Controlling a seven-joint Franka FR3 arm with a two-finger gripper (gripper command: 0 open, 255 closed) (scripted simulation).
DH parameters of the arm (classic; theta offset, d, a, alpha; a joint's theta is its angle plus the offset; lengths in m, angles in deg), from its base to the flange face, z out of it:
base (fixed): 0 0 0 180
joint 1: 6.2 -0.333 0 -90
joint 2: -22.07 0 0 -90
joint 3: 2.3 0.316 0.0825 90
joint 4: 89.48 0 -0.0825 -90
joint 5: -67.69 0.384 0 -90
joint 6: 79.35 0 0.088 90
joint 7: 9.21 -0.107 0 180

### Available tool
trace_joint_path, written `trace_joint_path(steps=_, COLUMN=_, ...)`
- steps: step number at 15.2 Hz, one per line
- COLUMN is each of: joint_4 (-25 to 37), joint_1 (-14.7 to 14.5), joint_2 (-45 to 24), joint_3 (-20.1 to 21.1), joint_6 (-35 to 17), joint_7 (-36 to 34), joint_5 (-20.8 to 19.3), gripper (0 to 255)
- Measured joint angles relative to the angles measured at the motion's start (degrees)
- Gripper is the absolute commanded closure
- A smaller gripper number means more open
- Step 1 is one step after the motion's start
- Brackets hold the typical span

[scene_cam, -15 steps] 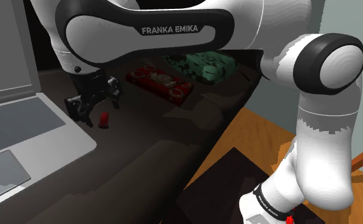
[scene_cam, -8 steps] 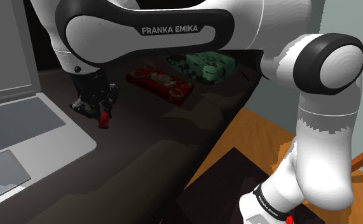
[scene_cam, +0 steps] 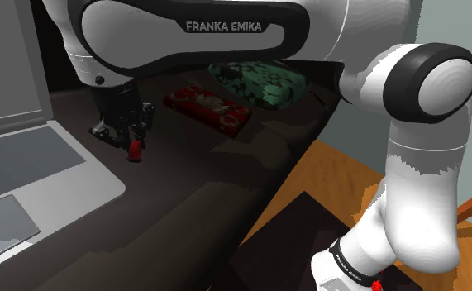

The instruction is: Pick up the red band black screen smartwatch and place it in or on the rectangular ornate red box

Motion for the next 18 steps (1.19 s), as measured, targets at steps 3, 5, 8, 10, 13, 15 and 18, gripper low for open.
trace_joint_path(steps=3, joint_4=2.1, joint_1=-0.3, joint_2=0.1, joint_3=0.1, joint_6=2.2, joint_7=0.4, joint_5=0.1, gripper=255)
trace_joint_path(steps=5, joint_4=3.7, joint_1=-0.6, joint_2=0.0, joint_3=0.1, joint_6=3.6, joint_7=0.7, joint_5=0.1, gripper=255)
trace_joint_path(steps=8, joint_4=5.9, joint_1=-0.8, joint_2=0.2, joint_3=0.1, joint_6=5.8, joint_7=1.1, joint_5=0.2, gripper=255)
trace_joint_path(steps=10, joint_4=7.5, joint_1=-1.1, joint_2=0.2, joint_3=0.1, joint_6=7.4, joint_7=1.4, joint_5=0.2, gripper=255)
trace_joint_path(steps=13, joint_4=11.5, joint_1=-2.0, joint_2=-0.8, joint_3=0.0, joint_6=10.3, joint_7=1.8, joint_5=-0.2, gripper=255)
trace_joint_path(steps=15, joint_4=13.6, joint_1=-2.5, joint_2=-1.2, joint_3=0.0, joint_6=12.0, joint_7=2.1, joint_5=-0.4, gripper=255)
trace_joint_path(steps=18, joint_4=17.6, joint_1=-3.5, joint_2=-2.2, joint_3=-0.2, joint_6=14.8, joint_7=2.5, joint_5=-0.8, gripper=255)
